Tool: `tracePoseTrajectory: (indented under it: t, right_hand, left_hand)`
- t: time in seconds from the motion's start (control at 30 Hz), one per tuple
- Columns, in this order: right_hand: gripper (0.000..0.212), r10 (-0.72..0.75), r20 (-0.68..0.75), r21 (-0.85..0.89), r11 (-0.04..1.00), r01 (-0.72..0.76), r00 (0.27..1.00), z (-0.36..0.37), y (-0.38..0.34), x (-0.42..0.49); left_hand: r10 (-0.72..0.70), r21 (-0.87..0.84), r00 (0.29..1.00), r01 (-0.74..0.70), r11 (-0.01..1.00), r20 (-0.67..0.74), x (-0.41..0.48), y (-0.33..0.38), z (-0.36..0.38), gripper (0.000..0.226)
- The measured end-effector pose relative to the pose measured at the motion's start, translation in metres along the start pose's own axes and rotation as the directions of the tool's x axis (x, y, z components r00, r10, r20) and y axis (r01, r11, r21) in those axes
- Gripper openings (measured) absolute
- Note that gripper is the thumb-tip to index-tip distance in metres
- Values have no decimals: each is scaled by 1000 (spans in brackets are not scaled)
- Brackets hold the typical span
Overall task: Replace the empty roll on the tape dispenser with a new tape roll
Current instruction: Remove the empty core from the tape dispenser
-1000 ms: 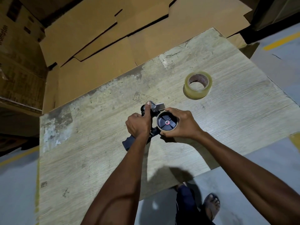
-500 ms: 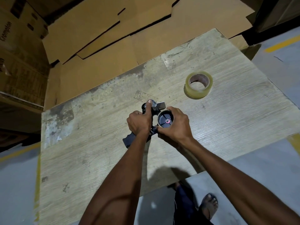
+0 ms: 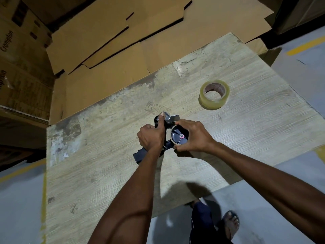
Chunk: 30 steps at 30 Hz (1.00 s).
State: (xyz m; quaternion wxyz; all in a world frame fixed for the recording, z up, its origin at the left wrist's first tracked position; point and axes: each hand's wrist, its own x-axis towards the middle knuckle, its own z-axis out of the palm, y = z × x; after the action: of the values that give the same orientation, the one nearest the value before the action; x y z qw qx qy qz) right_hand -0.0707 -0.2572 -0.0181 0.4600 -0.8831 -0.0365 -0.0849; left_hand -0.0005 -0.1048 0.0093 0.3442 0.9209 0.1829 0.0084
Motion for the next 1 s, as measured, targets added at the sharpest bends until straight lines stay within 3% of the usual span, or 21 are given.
tracePoseTrajectory:
  t: [0.17, 0.33, 0.53, 0.73, 0.9, 1.0]
  right_hand:
    - [79, 25, -43, 37, 999, -24, 999, 2, 0, -5]
    - [91, 170, -139, 81, 984, -160, 976, 8, -8, -24]
    - [113, 414, -275, 66, 909, -412, 868, 32, -29, -32]
    - [100, 514, -375, 125, 853, -507, 772, 53, -33, -23]
    - [73, 365, -361, 123, 931, -344, 858, 41, -19, -23]
    - [74, 290, -259, 75, 957, -280, 921, 30, -9, -20]
  left_hand:
    - [-1, -9, 1000, 1, 1000, -7, -1, 1, 1, 79]
    - [-7, -13, 1000, 7, 1000, -7, -3, 3, -2, 78]
    - [-16, -38, 1000, 15, 999, -25, -4, 2, -1, 78]
    - [-18, -10, 999, 18, 1000, -28, -2, 2, 1, 79]
    - [8, 22, 1000, -8, 1000, -30, 0, 2, 2, 79]
    - [33, 54, 999, -31, 998, -31, 0, 1, 1, 79]
